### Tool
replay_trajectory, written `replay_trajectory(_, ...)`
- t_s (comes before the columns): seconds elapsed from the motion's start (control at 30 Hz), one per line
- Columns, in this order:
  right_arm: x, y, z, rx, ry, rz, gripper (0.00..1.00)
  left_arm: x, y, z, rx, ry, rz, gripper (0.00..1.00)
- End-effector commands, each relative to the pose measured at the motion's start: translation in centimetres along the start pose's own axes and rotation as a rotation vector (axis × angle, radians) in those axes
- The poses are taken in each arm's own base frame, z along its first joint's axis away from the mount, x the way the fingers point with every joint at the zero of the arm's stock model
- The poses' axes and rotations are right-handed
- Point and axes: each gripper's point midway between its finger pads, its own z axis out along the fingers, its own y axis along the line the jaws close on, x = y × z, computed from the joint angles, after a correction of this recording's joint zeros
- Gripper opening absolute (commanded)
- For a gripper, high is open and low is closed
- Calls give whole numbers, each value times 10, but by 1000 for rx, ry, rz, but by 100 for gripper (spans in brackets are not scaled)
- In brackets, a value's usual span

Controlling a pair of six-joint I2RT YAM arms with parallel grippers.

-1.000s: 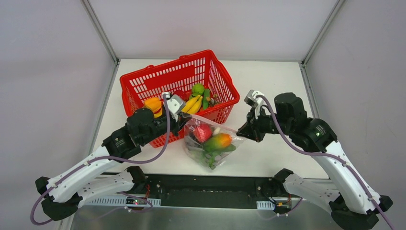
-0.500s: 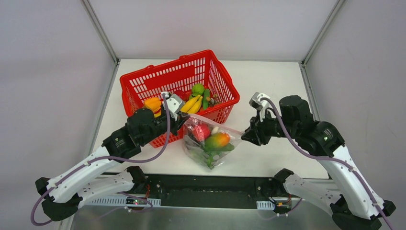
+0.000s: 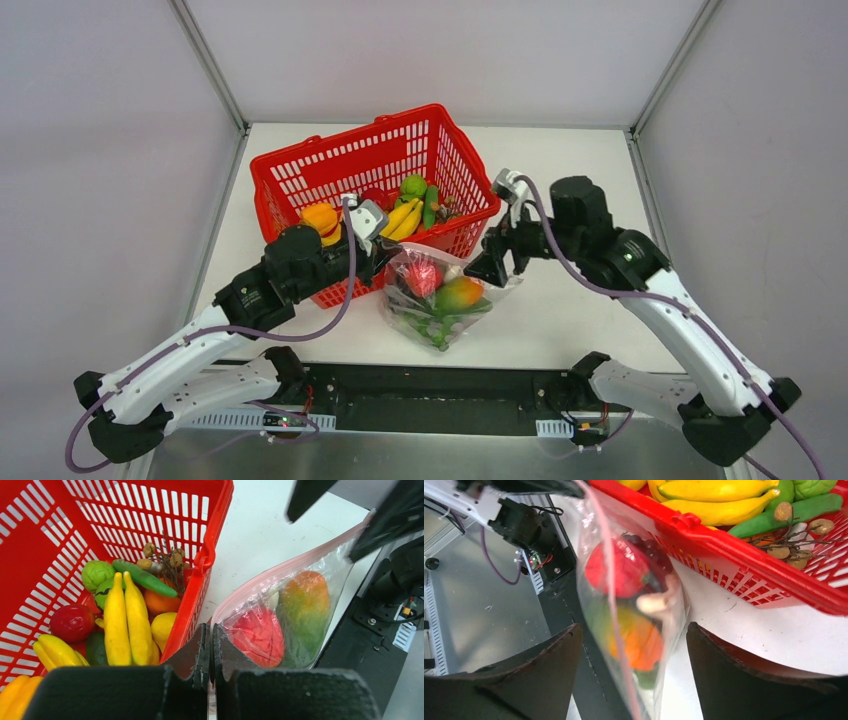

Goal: Place the food in the zip-top bag and seal the zipper
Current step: Place the zipper food storage bag at the center of the board.

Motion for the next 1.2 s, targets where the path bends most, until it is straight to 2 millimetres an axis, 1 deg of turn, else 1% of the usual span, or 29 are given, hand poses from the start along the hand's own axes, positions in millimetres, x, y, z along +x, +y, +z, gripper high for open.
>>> replay_trajectory(0.0,-19,-1,20,-70,-13,-61,78,-13,-11,0,69,-52,10,0)
replay_trajectory(0.03,-16,1,23,-98,9,-58,78,-13,-11,1,72,-54,8,0)
replay_trajectory(0.07,-11,6,26,-143,29,-48,74,-13,-12,1,75,-55,6,0)
replay_trajectory(0.17,-1,14,27,-190,53,-20,55,-14,-12,0,72,-65,5,0)
replay_trajectory(0.23,4,18,23,-197,42,-22,37,-14,-11,0,69,-64,5,0)
replay_trajectory(0.3,5,19,17,-186,13,-28,13,-14,-11,0,70,-66,4,0)
replay_trajectory(0.33,6,18,15,-165,-4,-26,4,-14,-11,-1,71,-69,2,0)
replay_trajectory(0.37,5,15,12,-135,-23,-25,0,-15,-12,-1,72,-74,-5,0)
replay_trajectory(0.4,4,11,9,-96,-40,-14,0,-16,-13,-1,76,-79,-11,1)
replay_trajectory(0.43,4,8,7,-66,-54,-5,0,-17,-14,-2,81,-84,-12,11)
replay_trajectory(0.47,3,4,4,-29,-67,3,0,-18,-14,-2,83,-89,-13,32)
replay_trajectory(0.53,1,-3,-4,37,-93,16,0,-22,-15,-5,90,-107,-11,53)
replay_trajectory(0.57,-1,-8,-8,77,-107,19,0,-24,-15,-7,91,-115,-12,75)
replay_trajectory(0.6,-3,-13,-13,121,-122,19,0,-26,-16,-9,90,-123,-34,93)
replay_trajectory(0.63,-8,-21,-20,182,-140,19,0,-28,-16,-12,89,-135,-42,98)
replay_trajectory(0.67,-9,-29,-25,242,-146,22,0,-30,-16,-15,89,-145,-45,99)
replay_trajectory(0.8,-31,-61,-62,496,-192,-9,0,-38,-15,-29,87,-186,-56,99)
replay_trajectory(0.83,-38,-69,-75,570,-210,-20,0,-38,-14,-31,82,-188,-60,99)
replay_trajectory(0.93,-61,-84,-110,733,-263,-45,0,-39,-12,-37,70,-190,-68,99)
replay_trajectory(1.03,-78,-103,-145,927,-277,-59,0,-39,-9,-41,52,-194,-71,99)
replay_trajectory(1.1,-83,-106,-152,962,-270,-61,0,-38,-6,-42,36,-191,-72,99)
replay_trajectory(1.17,-77,-98,-135,867,-238,-66,0,-37,-3,-43,19,-187,-73,99)
